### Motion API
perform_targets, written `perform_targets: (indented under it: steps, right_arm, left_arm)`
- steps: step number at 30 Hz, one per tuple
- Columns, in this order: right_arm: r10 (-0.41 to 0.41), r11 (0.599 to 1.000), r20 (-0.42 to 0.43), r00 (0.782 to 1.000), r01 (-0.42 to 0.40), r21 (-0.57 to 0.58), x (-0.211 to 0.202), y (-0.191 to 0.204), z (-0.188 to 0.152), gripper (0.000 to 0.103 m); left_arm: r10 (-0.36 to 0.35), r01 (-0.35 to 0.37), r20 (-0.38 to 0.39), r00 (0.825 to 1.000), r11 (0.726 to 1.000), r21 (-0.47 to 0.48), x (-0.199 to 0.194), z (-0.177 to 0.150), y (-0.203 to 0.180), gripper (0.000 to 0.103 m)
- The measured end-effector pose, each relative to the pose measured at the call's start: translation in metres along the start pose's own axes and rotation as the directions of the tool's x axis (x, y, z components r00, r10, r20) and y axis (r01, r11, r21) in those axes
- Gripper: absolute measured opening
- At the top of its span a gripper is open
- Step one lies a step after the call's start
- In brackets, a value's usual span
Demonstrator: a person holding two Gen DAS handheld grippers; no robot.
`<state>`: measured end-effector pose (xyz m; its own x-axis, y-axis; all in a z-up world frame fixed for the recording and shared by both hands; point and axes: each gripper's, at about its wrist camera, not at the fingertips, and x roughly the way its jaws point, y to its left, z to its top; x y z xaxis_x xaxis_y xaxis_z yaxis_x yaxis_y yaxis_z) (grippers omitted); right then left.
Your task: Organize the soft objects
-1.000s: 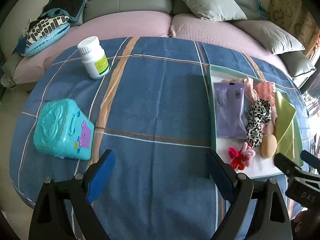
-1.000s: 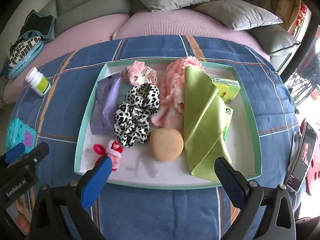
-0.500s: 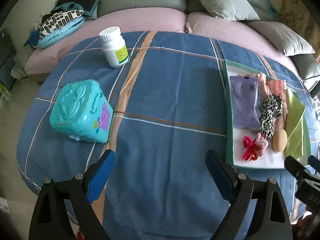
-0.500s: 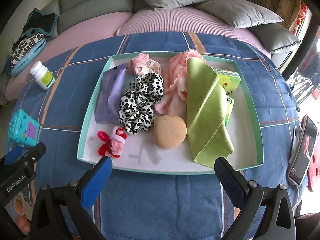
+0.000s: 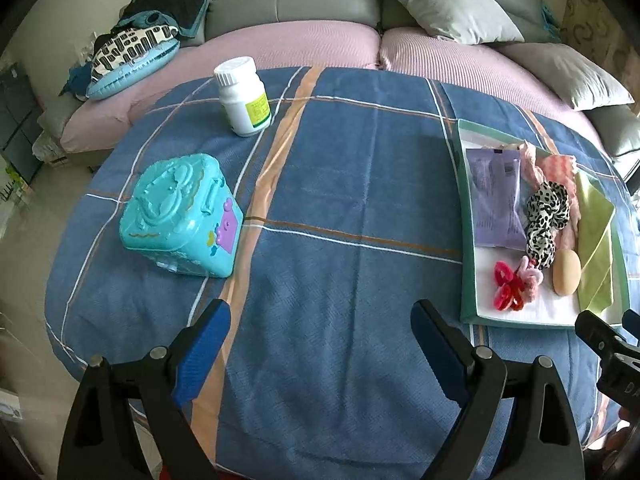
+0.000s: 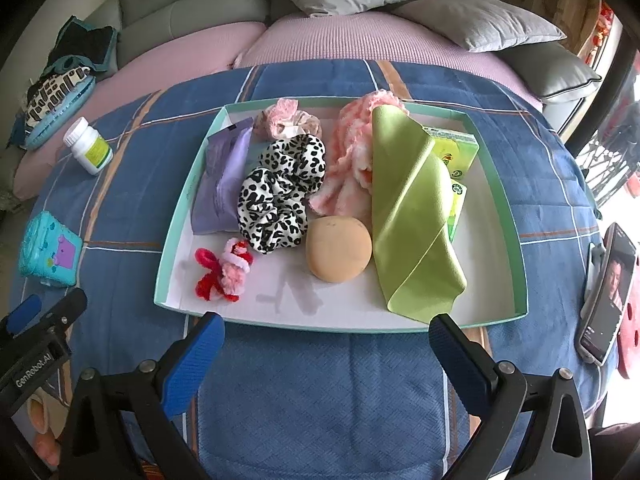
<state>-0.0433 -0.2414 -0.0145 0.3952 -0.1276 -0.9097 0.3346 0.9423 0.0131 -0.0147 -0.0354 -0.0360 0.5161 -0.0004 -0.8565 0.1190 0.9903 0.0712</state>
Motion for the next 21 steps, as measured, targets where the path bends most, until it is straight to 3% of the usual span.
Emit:
perform_targets:
  steps: [21]
  right_arm:
    - [0.030, 1.000, -0.026, 0.999, -0.030, 0.005, 0.015, -0.002, 0.001, 0.103]
  left_arm:
    - [-0.022, 0.022, -0.022, 1.000, 1.000, 0.001, 0.008, 0.001, -0.001, 0.092]
